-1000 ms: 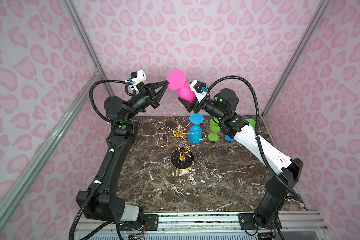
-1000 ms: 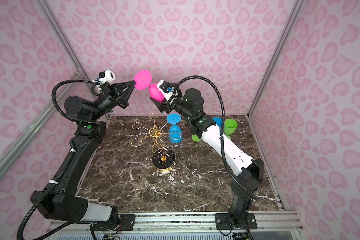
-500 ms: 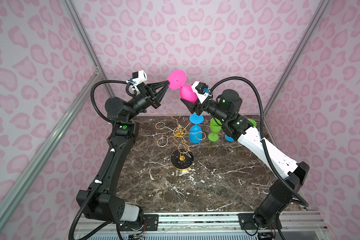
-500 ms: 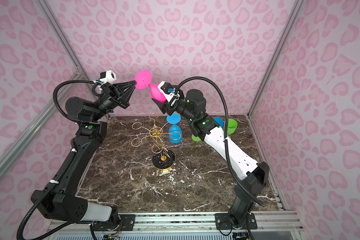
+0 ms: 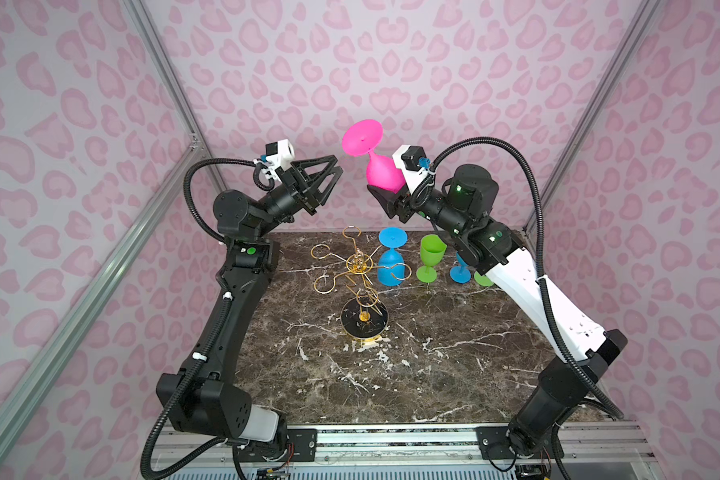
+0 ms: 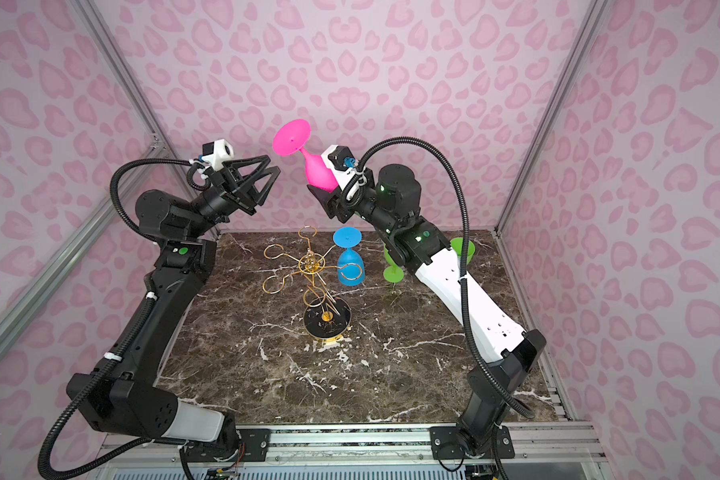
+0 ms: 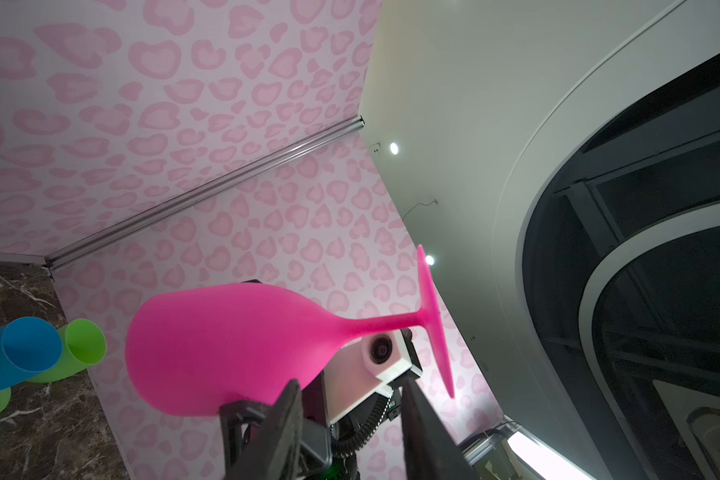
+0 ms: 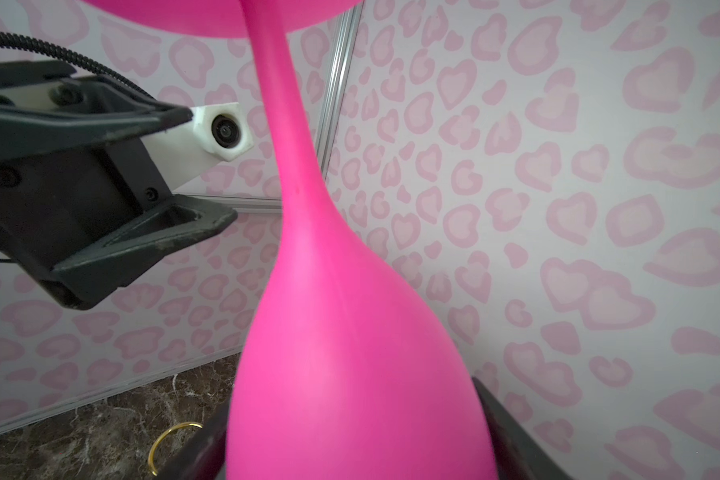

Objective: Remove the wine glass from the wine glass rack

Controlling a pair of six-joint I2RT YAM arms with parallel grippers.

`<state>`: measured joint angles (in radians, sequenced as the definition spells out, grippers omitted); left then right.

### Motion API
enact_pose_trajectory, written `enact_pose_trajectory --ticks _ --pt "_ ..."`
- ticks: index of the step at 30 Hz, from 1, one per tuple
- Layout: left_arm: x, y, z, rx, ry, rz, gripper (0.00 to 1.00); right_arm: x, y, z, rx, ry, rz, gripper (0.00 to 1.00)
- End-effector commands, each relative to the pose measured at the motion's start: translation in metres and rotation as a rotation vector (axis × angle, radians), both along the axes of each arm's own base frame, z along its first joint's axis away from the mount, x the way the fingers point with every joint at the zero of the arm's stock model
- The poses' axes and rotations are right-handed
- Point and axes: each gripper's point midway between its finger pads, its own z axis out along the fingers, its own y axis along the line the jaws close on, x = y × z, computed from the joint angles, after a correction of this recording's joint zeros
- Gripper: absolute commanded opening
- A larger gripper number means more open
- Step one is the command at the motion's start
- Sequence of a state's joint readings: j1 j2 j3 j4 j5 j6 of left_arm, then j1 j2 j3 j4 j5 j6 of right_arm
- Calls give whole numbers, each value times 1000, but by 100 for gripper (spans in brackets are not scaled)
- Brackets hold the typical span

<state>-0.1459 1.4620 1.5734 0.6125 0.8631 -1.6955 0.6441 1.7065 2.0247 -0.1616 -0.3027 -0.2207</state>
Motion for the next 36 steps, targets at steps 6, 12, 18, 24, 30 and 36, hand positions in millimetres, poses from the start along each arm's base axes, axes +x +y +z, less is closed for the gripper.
enact_pose_trajectory --ticks 6,12,18,24,30,36 --pt "7 3 5 157 -272 182 42 6 -31 -38 -59 241 -95 65" --pt "23 20 -12 430 -522 520 46 -3 -57 -46 -72 347 -137 63" --pt "32 27 -34 668 -788 706 46 -9 -72 -59 -100 423 -153 62" --pt "32 12 -48 856 -1119 714 39 -16 -71 -76 -151 499 -137 61" --pt "29 -3 -56 920 -1381 678 39 -17 -67 -94 -193 558 -115 60" --pt "25 -17 -65 936 -1534 623 39 -13 -55 -104 -201 593 -71 59"
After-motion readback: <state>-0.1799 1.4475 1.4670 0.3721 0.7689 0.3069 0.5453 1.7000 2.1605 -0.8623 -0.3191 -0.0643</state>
